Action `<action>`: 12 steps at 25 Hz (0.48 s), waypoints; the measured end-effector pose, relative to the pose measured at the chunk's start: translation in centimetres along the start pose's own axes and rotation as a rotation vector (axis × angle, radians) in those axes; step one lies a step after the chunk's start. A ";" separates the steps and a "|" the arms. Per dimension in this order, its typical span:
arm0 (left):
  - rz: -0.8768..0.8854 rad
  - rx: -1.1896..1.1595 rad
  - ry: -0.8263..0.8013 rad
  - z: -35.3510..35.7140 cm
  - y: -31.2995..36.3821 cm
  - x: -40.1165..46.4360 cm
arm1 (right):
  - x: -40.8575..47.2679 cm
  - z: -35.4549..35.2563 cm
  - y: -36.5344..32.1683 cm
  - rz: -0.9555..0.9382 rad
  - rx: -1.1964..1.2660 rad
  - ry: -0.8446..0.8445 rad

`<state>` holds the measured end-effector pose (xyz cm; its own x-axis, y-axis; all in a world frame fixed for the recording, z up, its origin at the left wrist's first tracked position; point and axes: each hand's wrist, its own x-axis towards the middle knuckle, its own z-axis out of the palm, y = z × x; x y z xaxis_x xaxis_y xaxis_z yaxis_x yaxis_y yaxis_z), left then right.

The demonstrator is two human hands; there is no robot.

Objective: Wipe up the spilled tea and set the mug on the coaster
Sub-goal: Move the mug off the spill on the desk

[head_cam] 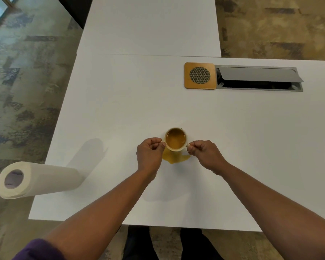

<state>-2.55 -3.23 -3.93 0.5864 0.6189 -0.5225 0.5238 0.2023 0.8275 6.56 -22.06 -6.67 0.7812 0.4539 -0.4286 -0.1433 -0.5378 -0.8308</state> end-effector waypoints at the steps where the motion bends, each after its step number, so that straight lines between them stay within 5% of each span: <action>1: 0.005 -0.015 -0.001 -0.1 0.1 -0.1 | -0.1 0.0 -0.1 -0.006 0.007 0.001; 12: 0.043 -0.121 -0.055 -1.0 1.2 -0.3 | -0.4 0.6 -1.1 0.011 0.118 0.024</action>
<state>-2.73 -2.42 -2.60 0.6418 0.5870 -0.4934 0.4211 0.2679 0.8665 6.07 -21.25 -5.77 0.7933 0.4308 -0.4302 -0.2211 -0.4545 -0.8629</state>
